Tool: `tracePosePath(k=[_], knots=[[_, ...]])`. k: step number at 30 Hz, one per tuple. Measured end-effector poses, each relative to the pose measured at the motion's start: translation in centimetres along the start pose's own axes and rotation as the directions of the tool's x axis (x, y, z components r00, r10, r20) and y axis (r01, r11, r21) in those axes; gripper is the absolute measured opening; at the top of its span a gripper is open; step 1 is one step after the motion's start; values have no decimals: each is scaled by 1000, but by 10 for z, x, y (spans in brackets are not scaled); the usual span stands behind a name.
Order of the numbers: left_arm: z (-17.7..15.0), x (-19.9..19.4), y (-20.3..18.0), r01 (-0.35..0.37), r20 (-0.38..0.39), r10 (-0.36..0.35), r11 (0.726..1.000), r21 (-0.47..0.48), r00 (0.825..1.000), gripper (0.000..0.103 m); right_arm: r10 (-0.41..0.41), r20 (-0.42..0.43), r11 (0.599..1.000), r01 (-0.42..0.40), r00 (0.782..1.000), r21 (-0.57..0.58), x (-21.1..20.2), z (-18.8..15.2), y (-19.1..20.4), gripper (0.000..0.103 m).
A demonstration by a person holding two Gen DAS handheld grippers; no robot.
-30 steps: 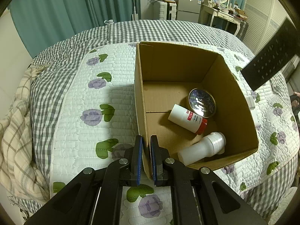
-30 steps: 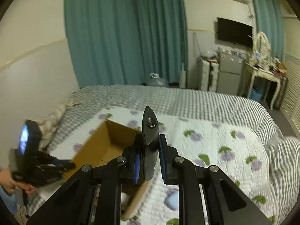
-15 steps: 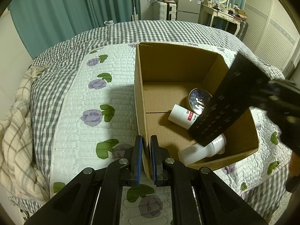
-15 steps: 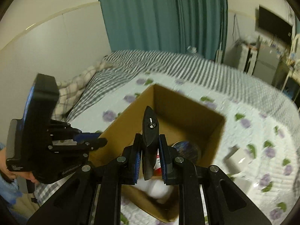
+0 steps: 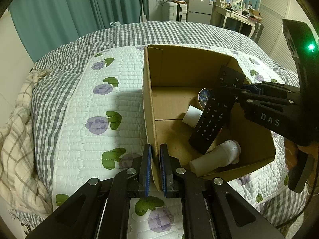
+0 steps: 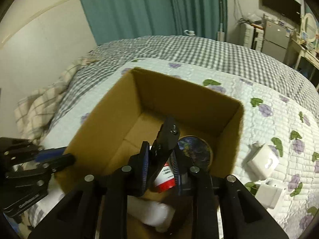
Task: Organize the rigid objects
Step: 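Carry the remote into the box and open the right tool, then grasp the white phone stand with the right tool and lift it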
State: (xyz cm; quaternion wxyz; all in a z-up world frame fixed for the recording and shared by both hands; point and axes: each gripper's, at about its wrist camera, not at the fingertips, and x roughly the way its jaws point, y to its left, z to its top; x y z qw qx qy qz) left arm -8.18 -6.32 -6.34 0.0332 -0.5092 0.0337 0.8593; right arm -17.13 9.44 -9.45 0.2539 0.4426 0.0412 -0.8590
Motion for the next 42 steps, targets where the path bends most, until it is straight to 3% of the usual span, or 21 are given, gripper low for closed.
tracePosePath(k=[3, 5, 7, 13, 19, 23, 32, 37, 42], knots=[[0, 0, 0, 1, -1, -1, 1000, -1, 1000, 8, -67, 4, 998, 67, 998, -15, -1, -1, -2, 31], [0, 0, 0, 0, -2, 0, 1000, -1, 1000, 8, -91, 19, 996, 91, 996, -15, -6, -1, -4, 58], [0, 0, -1, -3, -2, 3, 1000, 1, 1000, 8, -109, 57, 994, 110, 992, -5, -18, -1, -8, 72], [-1, 1, 0, -6, -4, 6, 1000, -2, 1000, 8, -205, 163, 977, 212, 965, -31, -69, 4, -18, 83], [-1, 1, -2, -16, -5, 16, 1000, -1, 1000, 8, -330, 227, 940, 341, 916, -12, -117, -8, -48, 89], [-1, 1, -2, -16, -5, 16, 1000, -2, 1000, 8, -416, 178, 909, 414, 892, 53, -129, -26, -86, 90], [-1, 1, -3, -21, -7, 21, 1000, 1, 1000, 8, -475, -57, 871, 478, 878, 111, -74, -95, -145, 90], [-1, 1, -3, -20, -6, 20, 1000, 0, 1000, 8, -428, -156, 879, 450, 890, 159, -47, -124, -164, 90], [-1, 1, -3, -19, -6, 19, 1000, -1, 1000, 8, -398, -204, 881, 435, 894, 187, -32, -128, -172, 90]])
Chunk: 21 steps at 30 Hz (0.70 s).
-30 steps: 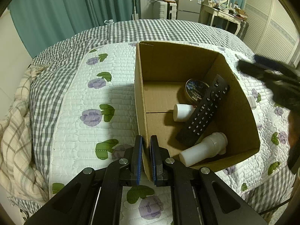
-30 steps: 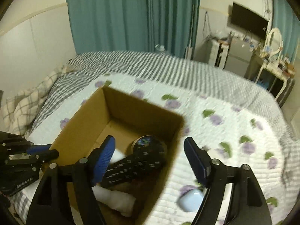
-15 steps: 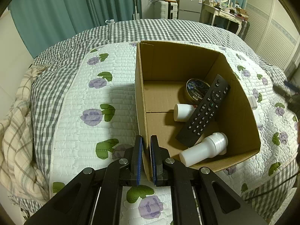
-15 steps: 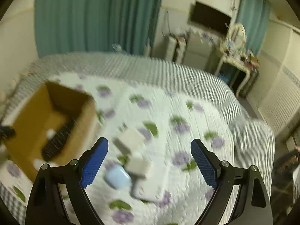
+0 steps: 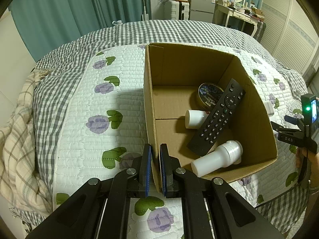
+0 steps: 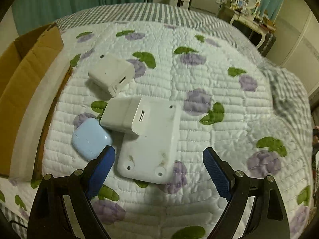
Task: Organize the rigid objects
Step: 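Grasp the white phone stand with the right tool and lift it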
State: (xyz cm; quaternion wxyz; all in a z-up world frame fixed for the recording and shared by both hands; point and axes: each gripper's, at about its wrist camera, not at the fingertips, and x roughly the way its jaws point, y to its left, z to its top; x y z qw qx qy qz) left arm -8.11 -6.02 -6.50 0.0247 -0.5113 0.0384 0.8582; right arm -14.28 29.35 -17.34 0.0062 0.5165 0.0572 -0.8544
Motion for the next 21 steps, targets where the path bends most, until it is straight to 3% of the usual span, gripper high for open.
tracePosePath(k=[5, 10, 14, 21], knots=[[0, 0, 1, -2, -1, 2, 1000, 1, 1000, 8, 25, -38, 1000, -25, 999, 17, 14, 6, 3, 90], [0, 1, 1, -1, -1, 1, 1000, 1, 1000, 8, 1, -62, 1000, 0, 998, 14, 34, 15, 7, 88], [-2, 1, 2, -1, -3, 1, 1000, 1, 1000, 8, 12, -81, 1000, -10, 997, 25, 44, 17, 5, 69], [-3, 2, 3, -2, -5, 2, 1000, 1, 1000, 8, 13, -50, 999, -11, 999, 39, 35, 12, 2, 67]])
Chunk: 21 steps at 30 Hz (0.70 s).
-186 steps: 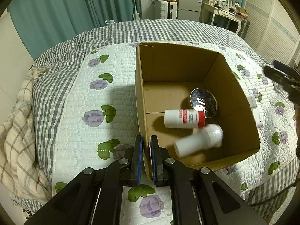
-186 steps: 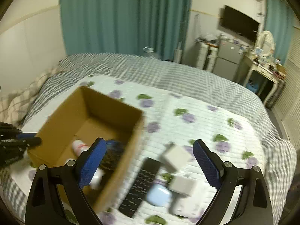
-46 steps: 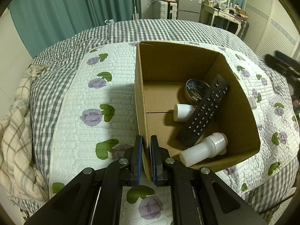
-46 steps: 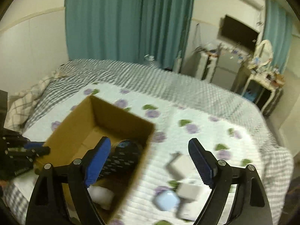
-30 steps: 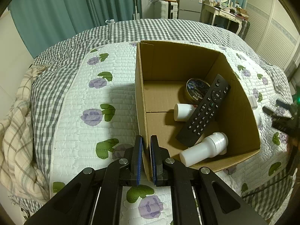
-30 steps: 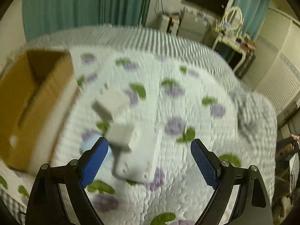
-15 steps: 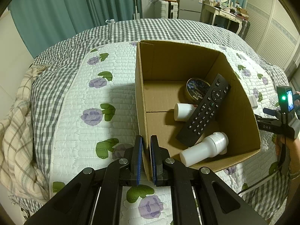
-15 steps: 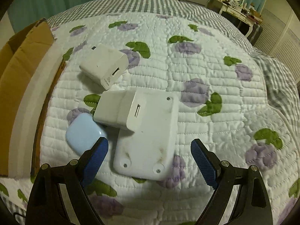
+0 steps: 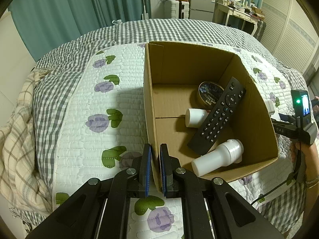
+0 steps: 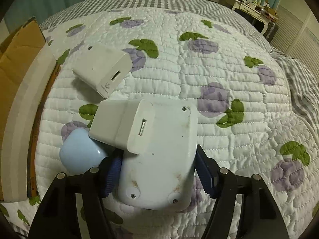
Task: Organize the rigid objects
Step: 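Grasp the white phone stand with the right tool and lift it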
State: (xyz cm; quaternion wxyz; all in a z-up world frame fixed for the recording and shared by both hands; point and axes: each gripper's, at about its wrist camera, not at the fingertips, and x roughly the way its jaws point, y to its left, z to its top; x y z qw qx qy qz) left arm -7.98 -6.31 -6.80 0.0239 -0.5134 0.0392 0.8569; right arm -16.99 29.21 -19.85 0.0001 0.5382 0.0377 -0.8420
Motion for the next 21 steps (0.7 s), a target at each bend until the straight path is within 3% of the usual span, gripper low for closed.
tracePosePath(k=[7, 8, 9, 10, 11, 13, 21], knots=[[-1, 1, 0, -2, -3, 2, 1000, 4, 1000, 8, 8, 113, 998, -15, 994, 61, -34, -7, -15, 63], [-1, 1, 0, -2, -2, 2, 1000, 4, 1000, 8, 9, 124, 998, -17, 992, 60, -39, -8, -16, 36], [-1, 1, -1, -4, -1, 4, 1000, 5, 1000, 8, -4, 149, 998, -5, 989, 59, -46, -7, -17, 22], [0, 1, 0, -6, -2, 6, 1000, 5, 1000, 8, 41, 150, 997, -49, 988, 53, -49, -6, -18, 15], [0, 0, 0, -6, -2, 6, 1000, 3, 1000, 8, 62, 125, 997, -67, 990, 37, -50, -4, -17, 14], [0, 0, -1, -4, 0, 4, 1000, 1, 1000, 8, 25, 125, 1000, -23, 992, -20, -52, -5, -7, 14], [-1, 0, -2, -3, -1, 3, 1000, 3, 1000, 8, 45, 94, 999, -43, 995, -17, -48, -10, -12, 14]])
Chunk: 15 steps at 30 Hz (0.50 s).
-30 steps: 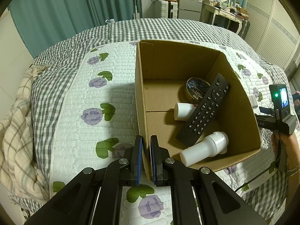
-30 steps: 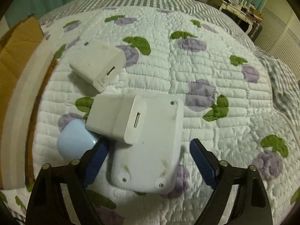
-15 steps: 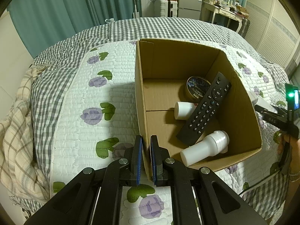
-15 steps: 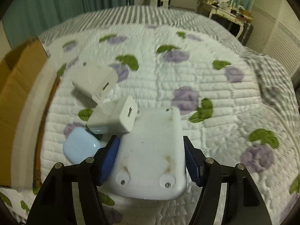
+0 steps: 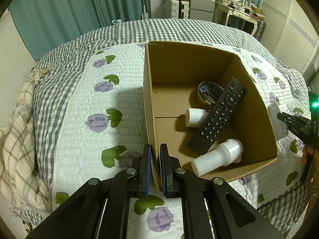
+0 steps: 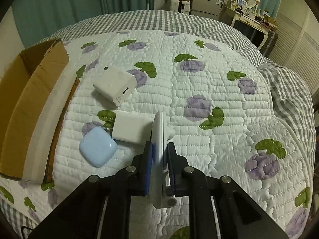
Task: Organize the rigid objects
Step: 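Grasp the white phone stand with the right tool and lift it, then carry the phone stand into the box and open the right tool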
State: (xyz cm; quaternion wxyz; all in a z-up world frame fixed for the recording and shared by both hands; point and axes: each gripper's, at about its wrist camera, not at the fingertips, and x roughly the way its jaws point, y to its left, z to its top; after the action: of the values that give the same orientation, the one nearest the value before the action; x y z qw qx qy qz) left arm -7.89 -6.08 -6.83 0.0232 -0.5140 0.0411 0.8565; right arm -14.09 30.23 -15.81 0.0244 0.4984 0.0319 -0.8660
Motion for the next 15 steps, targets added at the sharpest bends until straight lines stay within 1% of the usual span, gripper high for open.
tracePosePath(k=[2, 4, 5, 11, 15], knots=[[0, 0, 0, -1, 0, 1, 1000, 1, 1000, 8, 3, -11, 1000, -3, 1000, -1, 4, 1, -3, 17], [0, 0, 0, 1, 0, -1, 1000, -1, 1000, 8, 11, -42, 1000, -11, 999, -8, 10, -1, -1, 18], [0, 0, 0, 1, 0, -1, 1000, -1, 1000, 8, 4, -40, 1000, -5, 999, -10, 10, -1, -1, 17], [1, 0, -1, -1, -2, 1, 1000, -1, 1000, 8, 18, 12, 1000, -18, 1000, 5, -6, -2, -1, 14], [0, -1, -1, -3, -3, 3, 1000, 1, 1000, 8, 29, 65, 999, -28, 997, -17, -29, 8, 4, 14]])
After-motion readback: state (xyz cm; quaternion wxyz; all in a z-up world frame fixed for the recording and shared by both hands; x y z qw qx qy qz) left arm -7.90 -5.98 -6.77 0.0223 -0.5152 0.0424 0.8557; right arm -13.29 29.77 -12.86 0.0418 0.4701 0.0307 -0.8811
